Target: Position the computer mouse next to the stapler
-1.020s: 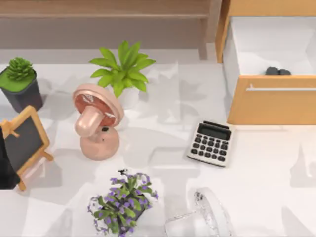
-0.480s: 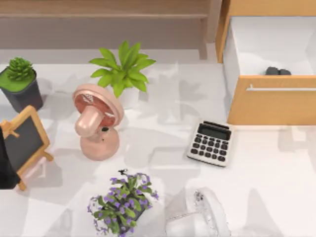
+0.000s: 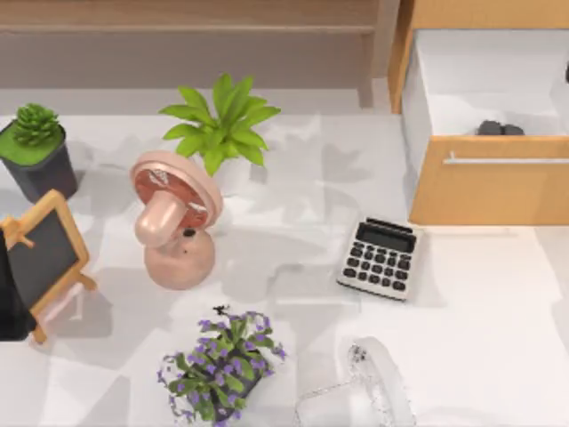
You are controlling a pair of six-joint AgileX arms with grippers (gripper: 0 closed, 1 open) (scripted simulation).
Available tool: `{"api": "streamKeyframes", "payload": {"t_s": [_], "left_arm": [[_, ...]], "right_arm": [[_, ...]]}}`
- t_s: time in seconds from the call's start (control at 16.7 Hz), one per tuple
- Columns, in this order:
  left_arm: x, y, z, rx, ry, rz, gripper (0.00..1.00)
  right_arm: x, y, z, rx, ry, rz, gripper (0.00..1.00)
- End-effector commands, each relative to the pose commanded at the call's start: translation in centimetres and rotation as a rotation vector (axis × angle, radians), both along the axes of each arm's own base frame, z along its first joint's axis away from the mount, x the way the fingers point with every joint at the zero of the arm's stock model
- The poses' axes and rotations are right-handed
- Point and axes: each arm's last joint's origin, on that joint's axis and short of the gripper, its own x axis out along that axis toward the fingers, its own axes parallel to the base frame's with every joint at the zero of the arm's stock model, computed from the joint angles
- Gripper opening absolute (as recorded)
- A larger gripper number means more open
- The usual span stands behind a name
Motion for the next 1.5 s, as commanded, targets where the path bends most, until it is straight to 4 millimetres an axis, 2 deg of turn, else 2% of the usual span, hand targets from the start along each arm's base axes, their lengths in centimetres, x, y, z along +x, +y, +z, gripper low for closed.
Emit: {"api": "streamKeyframes", "payload": {"t_s": [0.12, 0.3, 0.42, 0.6, 0.72, 0.9, 1.5], "left_arm": [[0.0, 0.0, 0.0, 0.0, 0.0, 0.0, 1.0], [0.0, 0.0, 0.0, 0.0, 0.0, 0.0, 1.0], [0.0, 0.0, 0.0, 0.0, 0.0, 0.0, 1.0], [0.0, 0.0, 0.0, 0.0, 0.0, 0.0, 1.0], [0.0, 0.0, 0.0, 0.0, 0.0, 0.0, 1.0], [0.0, 0.0, 0.0, 0.0, 0.0, 0.0, 1.0], [0.0, 0.0, 0.0, 0.0, 0.0, 0.0, 1.0]], "right_arm": [[4.1, 0.9, -1.1, 0.006, 0.118, -0.016, 1.0], [9.5, 2.3, -4.1, 0.007, 0.278, -0.042, 1.0], [12.3, 3.1, -6.6, 0.003, 0.371, -0.059, 1.0], [15.2, 4.0, -10.5, -0.008, 0.495, -0.086, 1.0], [16.4, 4.3, -12.6, -0.013, 0.555, -0.103, 1.0], [17.4, 4.6, -14.1, -0.014, 0.591, -0.117, 1.0], [17.5, 4.3, -14.6, -0.014, 0.595, -0.12, 1.0]]}}
